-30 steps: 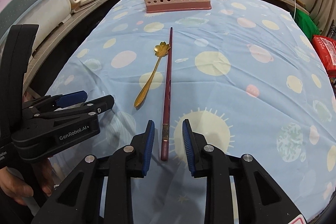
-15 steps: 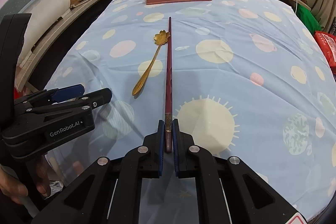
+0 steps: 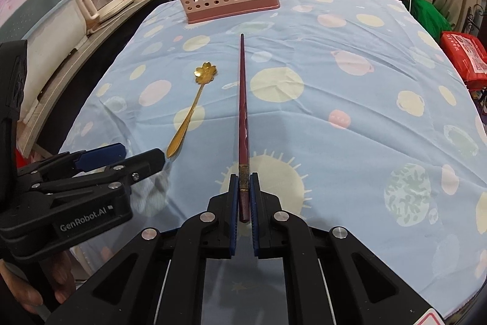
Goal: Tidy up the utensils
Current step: 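Close the right tool on the last dark-red chopstick, then grasp the gold spoon by its handle with the left tool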
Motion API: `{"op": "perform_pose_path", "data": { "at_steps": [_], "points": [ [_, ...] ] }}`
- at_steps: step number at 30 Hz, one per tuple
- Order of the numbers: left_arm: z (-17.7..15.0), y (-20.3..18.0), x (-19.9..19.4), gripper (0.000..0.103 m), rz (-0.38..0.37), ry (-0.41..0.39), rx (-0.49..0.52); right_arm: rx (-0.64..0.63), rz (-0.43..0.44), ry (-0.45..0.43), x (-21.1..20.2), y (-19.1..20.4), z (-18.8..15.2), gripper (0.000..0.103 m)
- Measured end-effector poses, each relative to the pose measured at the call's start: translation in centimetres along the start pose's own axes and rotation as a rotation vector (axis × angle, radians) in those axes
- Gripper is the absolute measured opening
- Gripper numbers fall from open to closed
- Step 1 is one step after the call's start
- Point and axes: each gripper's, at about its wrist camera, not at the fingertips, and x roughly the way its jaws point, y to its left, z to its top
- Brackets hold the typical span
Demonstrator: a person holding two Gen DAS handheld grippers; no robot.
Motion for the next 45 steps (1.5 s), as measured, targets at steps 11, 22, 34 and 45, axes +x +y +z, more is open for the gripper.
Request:
{"op": "perform_pose_path", "data": {
  "at_steps": [11,22,34,45],
  "points": [
    [1.2,-1.6,1.5,0.039,0.014,0.007,0.050,0.033,0.016,0.000,0.2,-1.0,0.6,0.007],
    [1.1,-1.0,0.9,0.011,-0.018,0.003,0.038,0.039,0.025,-0.008,0.0,-1.0,0.7,0.007],
    [1.7,-0.5,-2.6,0.010,-0.047,-0.075,0.015,0.040,0.034,-0.050,-1.8,-1.0,1.0,0.007],
    [3.5,0.5,-5.2,0.010,-0.058,-0.145,-0.019,0.044,0.059,-0.091,-3.5,-0.8,2.2,0.007]
  ]
}}
